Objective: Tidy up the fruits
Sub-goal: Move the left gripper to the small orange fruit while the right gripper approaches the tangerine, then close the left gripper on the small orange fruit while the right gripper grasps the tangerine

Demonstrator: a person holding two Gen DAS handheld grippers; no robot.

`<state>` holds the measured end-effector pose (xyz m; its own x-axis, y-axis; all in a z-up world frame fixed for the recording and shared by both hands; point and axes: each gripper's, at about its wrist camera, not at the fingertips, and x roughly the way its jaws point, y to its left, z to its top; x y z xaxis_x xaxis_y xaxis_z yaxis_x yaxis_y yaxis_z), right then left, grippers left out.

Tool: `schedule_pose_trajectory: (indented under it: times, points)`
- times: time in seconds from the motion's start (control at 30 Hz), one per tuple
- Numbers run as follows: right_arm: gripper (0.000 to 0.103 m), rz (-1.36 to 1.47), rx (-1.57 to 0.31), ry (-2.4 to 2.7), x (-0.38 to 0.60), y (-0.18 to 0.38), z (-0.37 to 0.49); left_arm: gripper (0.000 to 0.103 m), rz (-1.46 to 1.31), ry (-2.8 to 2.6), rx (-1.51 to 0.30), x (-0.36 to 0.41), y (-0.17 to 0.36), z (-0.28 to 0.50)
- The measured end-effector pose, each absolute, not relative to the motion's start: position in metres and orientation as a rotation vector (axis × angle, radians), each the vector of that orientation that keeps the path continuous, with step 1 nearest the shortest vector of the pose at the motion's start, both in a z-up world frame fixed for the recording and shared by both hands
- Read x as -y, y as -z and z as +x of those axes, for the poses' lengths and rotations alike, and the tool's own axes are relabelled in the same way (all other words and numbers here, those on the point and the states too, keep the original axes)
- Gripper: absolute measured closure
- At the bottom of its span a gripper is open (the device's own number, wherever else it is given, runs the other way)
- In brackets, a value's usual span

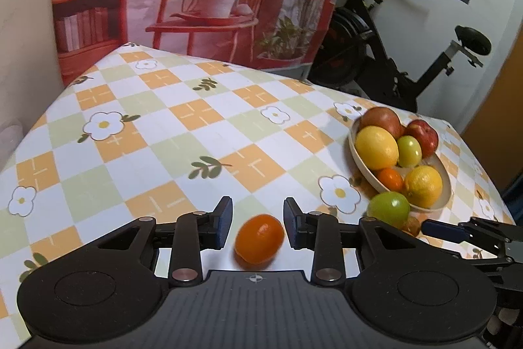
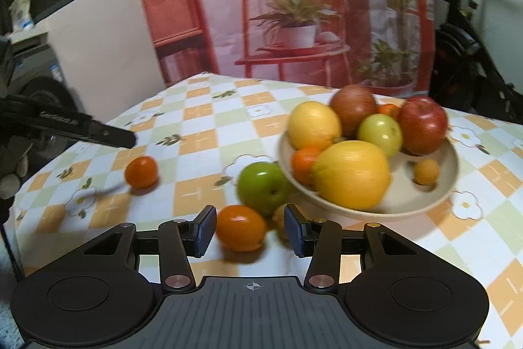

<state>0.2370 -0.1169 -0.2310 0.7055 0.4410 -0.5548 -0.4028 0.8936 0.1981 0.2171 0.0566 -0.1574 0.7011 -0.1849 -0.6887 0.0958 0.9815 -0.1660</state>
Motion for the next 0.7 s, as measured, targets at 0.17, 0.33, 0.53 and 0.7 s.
schedule_pose_trajectory:
  times: [0.17,0.33,0.53,0.7]
  points:
    - [0.062,0.008,-0.634,-0.497,0.102,0.233,0.236,0.06,-0.08,0.169,-0.775,-0.051,0.162,0.214]
    - [0.062,0.006,-0.65,-0.484,0.099,0.236,0.244,0.06,-0.064,0.179,-0.783,-0.049,0.166,0.214]
    - [0.064,-0.025,-0.666,-0.488,0.096,0.244,0.245,0.06,-0.056,0.191,-0.795,-0.046,0.171,0.215]
    - [0.065,-0.048,-0.66,-0.487,0.094,0.248,0.242,0.059,-0.046,0.187,-0.809,-0.044,0.175,0.217]
